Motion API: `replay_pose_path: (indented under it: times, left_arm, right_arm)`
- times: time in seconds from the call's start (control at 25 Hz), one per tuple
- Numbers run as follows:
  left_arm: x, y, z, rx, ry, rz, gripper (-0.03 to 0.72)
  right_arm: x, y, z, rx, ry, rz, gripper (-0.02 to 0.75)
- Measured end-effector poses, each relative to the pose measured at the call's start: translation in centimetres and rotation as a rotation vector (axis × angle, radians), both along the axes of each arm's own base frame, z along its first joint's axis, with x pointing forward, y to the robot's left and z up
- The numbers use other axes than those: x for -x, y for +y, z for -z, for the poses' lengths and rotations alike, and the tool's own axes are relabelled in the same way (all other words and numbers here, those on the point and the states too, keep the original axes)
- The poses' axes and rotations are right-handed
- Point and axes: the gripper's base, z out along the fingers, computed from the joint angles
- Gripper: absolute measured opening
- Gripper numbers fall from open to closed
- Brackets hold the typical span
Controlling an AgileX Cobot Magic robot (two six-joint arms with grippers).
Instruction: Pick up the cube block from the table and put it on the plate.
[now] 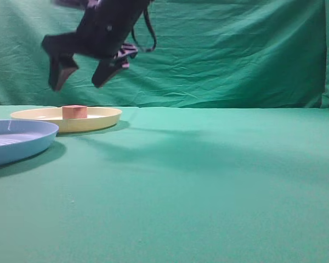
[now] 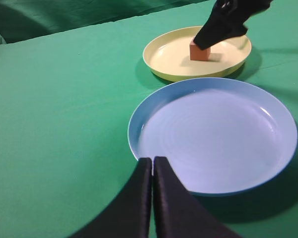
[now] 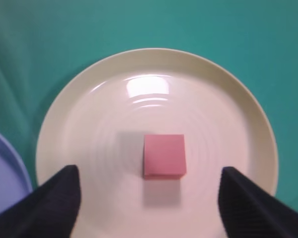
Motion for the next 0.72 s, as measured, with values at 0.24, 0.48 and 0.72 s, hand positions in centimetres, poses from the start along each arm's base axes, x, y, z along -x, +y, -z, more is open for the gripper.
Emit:
replay_pose_path:
  times: [0.24,0.48,0.72]
  left_arm:
    - [0.0,0.0,0.0,0.000,0.000,0.000,0.000]
    - [0.0,0.0,0.0,0.000,0.000,0.000,0.000]
    - [0.0,0.0,0.0,0.000,0.000,0.000,0.000]
  right_arm:
    - [2.1,-6.7,-9.6,0.003,0.151,0.109,0.034]
    - [4.7,-12.7,-16.0,-0.006,0.177,0.191,0.000]
    - [11.9,-17.4,-20.4,-0.096,0.070,0.232,0.000]
